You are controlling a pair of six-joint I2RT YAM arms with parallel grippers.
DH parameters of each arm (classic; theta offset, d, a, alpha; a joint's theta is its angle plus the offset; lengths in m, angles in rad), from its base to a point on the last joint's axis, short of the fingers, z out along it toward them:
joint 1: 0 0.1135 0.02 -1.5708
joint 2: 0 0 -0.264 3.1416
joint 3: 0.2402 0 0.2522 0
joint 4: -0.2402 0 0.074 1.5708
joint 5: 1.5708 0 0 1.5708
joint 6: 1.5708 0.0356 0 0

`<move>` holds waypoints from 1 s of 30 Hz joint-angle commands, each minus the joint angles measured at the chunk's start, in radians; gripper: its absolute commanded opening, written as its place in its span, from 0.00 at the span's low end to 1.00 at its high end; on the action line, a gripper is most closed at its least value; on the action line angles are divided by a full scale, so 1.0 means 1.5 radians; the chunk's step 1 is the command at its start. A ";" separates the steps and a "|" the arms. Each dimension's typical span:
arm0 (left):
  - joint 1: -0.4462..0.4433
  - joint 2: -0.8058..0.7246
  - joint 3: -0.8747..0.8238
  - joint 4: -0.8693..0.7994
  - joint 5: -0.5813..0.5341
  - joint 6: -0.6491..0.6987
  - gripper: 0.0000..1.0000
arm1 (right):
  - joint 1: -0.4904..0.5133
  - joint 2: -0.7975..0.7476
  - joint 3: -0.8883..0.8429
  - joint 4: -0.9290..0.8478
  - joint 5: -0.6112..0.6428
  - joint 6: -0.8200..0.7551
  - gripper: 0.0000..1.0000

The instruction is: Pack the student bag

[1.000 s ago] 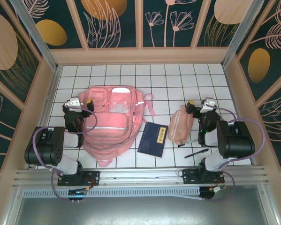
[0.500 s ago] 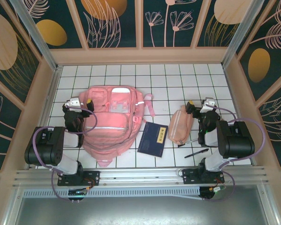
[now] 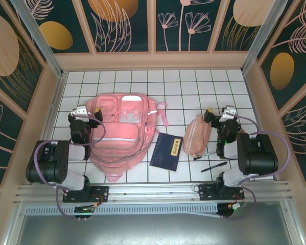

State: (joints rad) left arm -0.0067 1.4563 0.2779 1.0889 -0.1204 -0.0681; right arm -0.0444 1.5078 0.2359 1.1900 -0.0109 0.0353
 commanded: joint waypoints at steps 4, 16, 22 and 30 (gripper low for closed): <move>0.004 -0.130 0.267 -0.722 -0.197 -0.295 0.99 | 0.001 -0.199 0.137 -0.347 0.069 0.098 0.99; 0.004 -0.078 0.291 -1.066 0.186 -0.322 0.99 | 0.295 -0.057 0.460 -0.835 -0.188 0.296 0.79; 0.004 -0.024 0.278 -1.069 0.251 -0.316 0.99 | 0.387 0.106 0.514 -0.807 -0.203 0.327 0.79; 0.004 0.004 0.257 -0.933 0.389 -0.405 0.99 | 0.406 0.313 0.656 -0.708 -0.318 0.352 0.21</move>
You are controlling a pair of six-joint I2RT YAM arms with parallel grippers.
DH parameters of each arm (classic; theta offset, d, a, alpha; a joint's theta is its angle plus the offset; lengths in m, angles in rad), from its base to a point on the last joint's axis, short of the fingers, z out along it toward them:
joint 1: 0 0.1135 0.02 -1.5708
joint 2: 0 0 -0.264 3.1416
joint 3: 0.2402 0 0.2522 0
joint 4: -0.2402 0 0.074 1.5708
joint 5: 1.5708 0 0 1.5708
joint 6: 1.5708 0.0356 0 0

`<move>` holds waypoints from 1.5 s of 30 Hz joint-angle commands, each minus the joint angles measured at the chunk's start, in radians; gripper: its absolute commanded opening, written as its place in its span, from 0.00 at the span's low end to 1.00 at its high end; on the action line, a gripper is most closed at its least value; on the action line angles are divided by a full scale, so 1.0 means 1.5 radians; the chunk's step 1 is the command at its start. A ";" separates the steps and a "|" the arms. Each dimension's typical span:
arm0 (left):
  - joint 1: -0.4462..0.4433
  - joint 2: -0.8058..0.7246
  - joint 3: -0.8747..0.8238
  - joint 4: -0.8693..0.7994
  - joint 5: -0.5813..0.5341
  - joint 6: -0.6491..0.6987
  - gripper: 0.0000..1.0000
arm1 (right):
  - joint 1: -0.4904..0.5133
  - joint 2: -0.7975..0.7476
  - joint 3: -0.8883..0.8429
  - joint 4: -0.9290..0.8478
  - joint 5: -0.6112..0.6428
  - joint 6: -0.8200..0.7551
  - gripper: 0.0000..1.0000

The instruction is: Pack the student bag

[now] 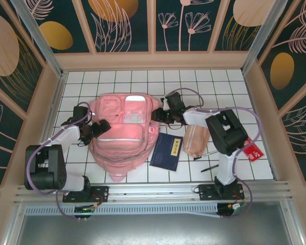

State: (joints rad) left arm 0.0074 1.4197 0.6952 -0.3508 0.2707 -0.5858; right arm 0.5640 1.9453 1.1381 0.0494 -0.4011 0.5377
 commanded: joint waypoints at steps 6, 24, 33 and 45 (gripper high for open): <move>-0.005 0.097 0.149 -0.022 0.048 0.016 0.99 | -0.051 0.116 0.210 0.079 -0.101 0.046 0.00; -0.328 0.128 0.349 -0.115 -0.199 0.228 0.99 | -0.143 -0.035 0.119 -0.076 -0.051 -0.036 0.48; -0.383 0.259 0.353 -0.156 -0.355 0.124 0.94 | -0.141 -0.190 -0.062 -0.083 -0.037 -0.108 0.49; -0.383 0.275 0.394 -0.160 -0.377 0.247 0.00 | -0.075 -0.199 -0.099 0.006 -0.083 -0.291 0.48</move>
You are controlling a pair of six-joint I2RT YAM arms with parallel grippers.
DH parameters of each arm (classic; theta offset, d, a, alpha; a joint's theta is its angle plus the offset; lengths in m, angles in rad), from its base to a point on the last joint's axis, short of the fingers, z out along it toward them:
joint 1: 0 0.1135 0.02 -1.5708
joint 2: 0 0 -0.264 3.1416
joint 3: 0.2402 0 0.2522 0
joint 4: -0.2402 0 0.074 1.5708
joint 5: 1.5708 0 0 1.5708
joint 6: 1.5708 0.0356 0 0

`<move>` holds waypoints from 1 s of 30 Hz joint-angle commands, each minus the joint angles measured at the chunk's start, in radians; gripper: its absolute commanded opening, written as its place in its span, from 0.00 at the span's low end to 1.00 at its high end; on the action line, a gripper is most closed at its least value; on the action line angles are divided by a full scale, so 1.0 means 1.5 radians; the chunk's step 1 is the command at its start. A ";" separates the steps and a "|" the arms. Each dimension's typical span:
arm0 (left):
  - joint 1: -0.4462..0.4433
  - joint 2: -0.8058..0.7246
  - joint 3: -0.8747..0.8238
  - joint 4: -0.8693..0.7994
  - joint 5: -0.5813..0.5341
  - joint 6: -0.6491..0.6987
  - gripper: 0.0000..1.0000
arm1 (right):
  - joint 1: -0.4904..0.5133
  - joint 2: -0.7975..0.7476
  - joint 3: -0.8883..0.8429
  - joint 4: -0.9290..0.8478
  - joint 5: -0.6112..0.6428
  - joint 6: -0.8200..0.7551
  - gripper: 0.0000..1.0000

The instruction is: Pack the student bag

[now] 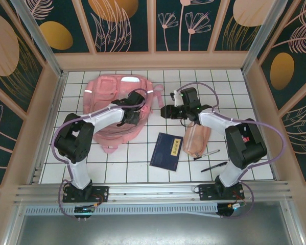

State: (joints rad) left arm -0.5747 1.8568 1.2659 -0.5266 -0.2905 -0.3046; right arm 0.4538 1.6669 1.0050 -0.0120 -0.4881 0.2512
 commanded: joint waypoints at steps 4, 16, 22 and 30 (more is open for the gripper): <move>0.005 -0.091 0.039 -0.078 0.033 0.115 0.00 | 0.000 0.006 -0.029 0.112 -0.108 -0.266 0.51; 0.005 -0.173 0.088 -0.099 0.096 0.125 0.00 | 0.024 0.179 0.038 0.228 -0.122 -0.417 0.52; 0.006 -0.163 0.106 -0.103 0.108 0.129 0.00 | 0.025 0.164 -0.010 0.323 -0.171 -0.440 0.00; 0.006 -0.126 0.143 -0.100 0.062 0.061 0.00 | 0.048 0.081 -0.060 0.184 -0.179 -0.629 0.00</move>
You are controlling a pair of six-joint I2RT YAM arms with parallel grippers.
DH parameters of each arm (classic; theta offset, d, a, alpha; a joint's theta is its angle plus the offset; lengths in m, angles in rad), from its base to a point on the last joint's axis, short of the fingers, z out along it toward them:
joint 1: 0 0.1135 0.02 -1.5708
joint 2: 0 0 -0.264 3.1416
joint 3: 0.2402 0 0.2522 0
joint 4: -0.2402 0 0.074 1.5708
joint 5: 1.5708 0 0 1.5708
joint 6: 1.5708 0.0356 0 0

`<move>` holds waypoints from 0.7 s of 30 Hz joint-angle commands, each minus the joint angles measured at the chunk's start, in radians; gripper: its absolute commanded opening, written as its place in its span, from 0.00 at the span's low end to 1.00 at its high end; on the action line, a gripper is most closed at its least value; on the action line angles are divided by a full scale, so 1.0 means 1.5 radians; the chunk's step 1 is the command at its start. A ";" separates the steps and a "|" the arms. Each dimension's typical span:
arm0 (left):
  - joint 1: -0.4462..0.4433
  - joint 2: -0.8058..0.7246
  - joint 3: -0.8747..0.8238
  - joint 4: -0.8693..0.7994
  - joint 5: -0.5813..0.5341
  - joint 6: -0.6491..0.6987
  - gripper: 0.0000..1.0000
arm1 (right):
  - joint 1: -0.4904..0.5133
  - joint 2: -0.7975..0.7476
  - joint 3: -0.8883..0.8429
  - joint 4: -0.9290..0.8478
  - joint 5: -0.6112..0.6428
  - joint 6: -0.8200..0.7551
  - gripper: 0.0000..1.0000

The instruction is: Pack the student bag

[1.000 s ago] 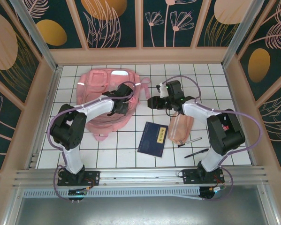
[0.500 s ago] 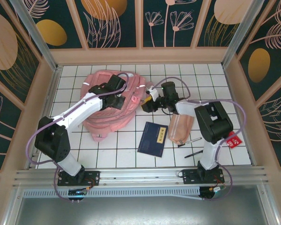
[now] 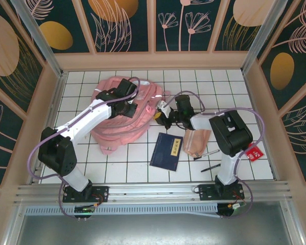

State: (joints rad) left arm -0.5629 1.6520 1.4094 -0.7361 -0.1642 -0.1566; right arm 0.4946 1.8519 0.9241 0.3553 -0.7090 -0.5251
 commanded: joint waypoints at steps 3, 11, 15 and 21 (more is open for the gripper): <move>-0.002 0.036 0.066 0.053 -0.017 -0.075 0.00 | 0.037 -0.055 0.001 -0.123 -0.026 -0.158 0.00; -0.002 0.123 0.130 0.073 0.029 -0.166 0.00 | 0.133 -0.094 -0.017 -0.082 -0.032 -0.068 0.00; -0.002 0.164 0.177 0.072 0.049 -0.199 0.00 | 0.164 -0.118 -0.072 0.086 -0.016 0.115 0.00; -0.002 0.201 0.181 0.137 0.125 -0.237 0.00 | 0.226 -0.085 -0.154 0.358 0.013 0.299 0.00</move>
State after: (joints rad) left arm -0.5663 1.9133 1.6329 -0.7425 -0.0307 -0.4385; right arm 0.7574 1.7191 0.7185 0.6220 -0.5987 -0.2466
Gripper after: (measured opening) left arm 0.050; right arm 0.048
